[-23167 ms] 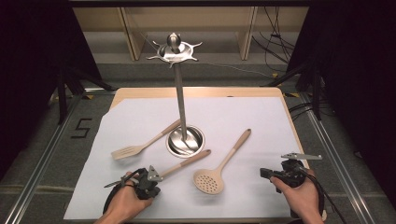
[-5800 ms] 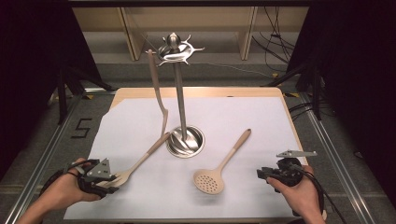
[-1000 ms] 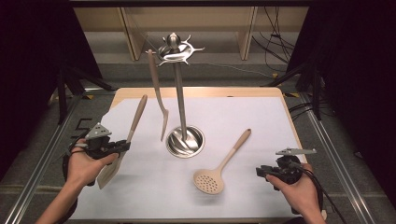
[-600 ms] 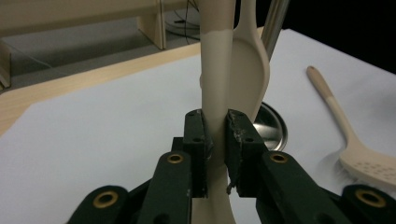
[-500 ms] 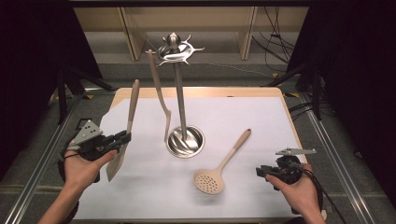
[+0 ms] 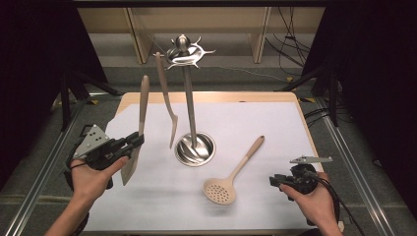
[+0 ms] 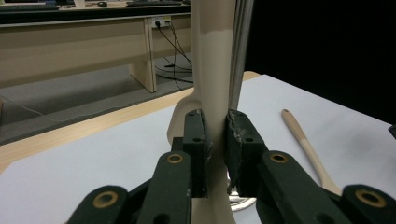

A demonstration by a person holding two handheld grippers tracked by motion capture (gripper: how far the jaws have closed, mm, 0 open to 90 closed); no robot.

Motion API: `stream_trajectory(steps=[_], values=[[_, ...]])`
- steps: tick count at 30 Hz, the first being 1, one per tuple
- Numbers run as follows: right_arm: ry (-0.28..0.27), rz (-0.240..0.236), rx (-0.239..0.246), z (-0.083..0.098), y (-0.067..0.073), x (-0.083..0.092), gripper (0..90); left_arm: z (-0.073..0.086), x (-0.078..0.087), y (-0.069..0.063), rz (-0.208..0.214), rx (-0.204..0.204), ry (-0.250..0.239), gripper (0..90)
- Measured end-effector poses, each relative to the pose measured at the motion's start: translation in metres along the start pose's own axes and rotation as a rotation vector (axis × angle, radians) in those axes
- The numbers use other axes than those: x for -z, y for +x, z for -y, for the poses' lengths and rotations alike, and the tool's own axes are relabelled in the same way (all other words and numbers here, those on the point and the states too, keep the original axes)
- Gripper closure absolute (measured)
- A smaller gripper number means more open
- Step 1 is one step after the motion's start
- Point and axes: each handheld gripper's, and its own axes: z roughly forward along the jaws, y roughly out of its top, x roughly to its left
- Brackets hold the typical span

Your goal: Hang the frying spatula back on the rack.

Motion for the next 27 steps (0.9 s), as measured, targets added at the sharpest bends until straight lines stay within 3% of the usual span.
stream_trajectory(steps=[8,16,21,24,27], values=[[0.002,0.000,-0.002,0.000,0.000,0.000,70.9,-0.007,-0.002,-0.007,0.005,-0.017,-0.033,78.5],[-0.004,0.002,0.010,0.000,0.000,0.000,70.9,-0.015,-0.004,-0.013,0.017,-0.044,-0.032,78.5],[-0.002,-0.007,0.017,0.000,-0.001,-0.001,70.9,-0.019,-0.007,-0.017,0.020,-0.044,-0.047,78.5],[-0.011,0.013,0.033,0.000,-0.001,-0.001,70.9,-0.020,-0.008,-0.019,0.024,-0.043,-0.052,78.5],[-0.002,-0.003,0.017,0.000,-0.001,-0.002,70.9,-0.021,-0.009,-0.020,0.025,-0.047,-0.056,78.5]])
